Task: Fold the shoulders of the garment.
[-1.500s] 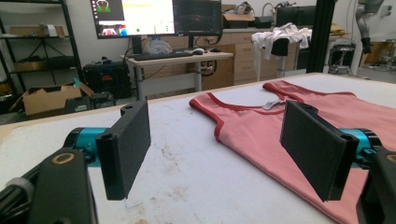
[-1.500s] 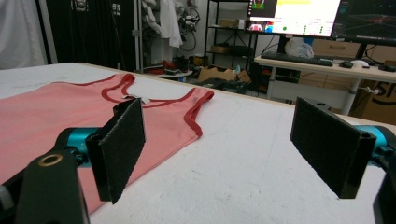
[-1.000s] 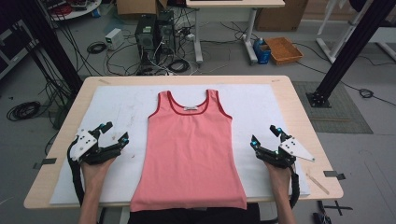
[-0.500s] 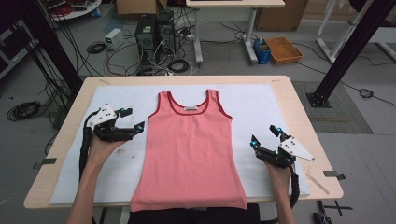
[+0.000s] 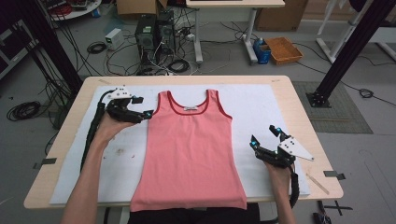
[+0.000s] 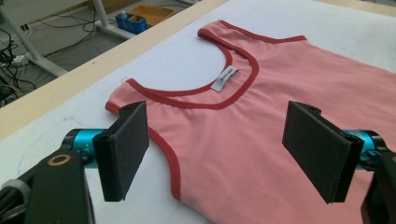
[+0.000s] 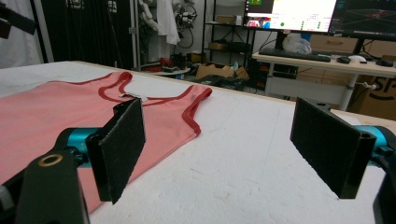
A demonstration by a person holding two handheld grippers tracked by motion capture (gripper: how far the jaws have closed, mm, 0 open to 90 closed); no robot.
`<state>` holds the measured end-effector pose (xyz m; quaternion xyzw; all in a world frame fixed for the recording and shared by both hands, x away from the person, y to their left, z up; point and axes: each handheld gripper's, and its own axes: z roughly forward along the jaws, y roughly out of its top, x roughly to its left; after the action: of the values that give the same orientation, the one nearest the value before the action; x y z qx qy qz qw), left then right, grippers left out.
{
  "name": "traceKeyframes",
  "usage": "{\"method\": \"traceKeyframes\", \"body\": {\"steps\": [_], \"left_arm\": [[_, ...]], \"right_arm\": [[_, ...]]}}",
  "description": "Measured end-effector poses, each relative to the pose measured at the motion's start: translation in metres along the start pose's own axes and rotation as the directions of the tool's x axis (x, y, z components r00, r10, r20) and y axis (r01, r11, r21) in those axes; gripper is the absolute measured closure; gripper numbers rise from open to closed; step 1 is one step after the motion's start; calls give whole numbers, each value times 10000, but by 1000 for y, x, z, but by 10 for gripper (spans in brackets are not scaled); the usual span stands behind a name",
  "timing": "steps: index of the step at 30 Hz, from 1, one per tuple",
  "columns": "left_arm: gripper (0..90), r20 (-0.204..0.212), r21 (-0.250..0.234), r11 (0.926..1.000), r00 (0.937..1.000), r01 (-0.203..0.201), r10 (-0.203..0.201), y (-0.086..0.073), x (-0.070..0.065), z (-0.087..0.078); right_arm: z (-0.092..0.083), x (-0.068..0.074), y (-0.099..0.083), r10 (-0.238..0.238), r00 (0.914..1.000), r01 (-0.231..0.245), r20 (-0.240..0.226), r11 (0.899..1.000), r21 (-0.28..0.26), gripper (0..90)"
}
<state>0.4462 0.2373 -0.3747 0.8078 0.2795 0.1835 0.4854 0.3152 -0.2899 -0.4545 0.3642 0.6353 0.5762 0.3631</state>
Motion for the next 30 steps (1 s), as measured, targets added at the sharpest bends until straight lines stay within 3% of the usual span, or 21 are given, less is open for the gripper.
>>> {"method": "traceKeyframes", "body": {"steps": [3,6,9,12,18,23,26,30], "left_arm": [[229,-12,184,9998,10000,78,-78,7,5,7],[232,103,53,9988,9988,477,-478,11,11,18],[232,-45,539,9979,9993,369,-367,17,16,31],[232,-85,713,9968,9993,364,-359,24,20,44],[248,-339,731,9953,9976,630,-606,30,32,67],[273,-612,440,9924,9918,1148,-1120,22,45,81],[290,-878,866,9865,9874,1392,-1316,12,53,89],[291,-1037,961,9790,9800,1798,-1698,2,60,96]], "right_arm": [[0,0,0,-15,10000,15,-3,10000,4,178],[0,0,0,-65,10000,65,-4,10000,11,178],[1,1,0,-75,10000,74,45,10000,66,178],[1,1,0,-78,10000,78,14,9999,74,178],[1,1,0,-110,9999,110,-63,9999,104,178],[1,1,0,-105,9999,106,-43,9999,121,178],[1,1,0,-115,9999,115,-29,9999,122,178],[2,1,1,-210,9998,210,-15,9997,161,178]]}}
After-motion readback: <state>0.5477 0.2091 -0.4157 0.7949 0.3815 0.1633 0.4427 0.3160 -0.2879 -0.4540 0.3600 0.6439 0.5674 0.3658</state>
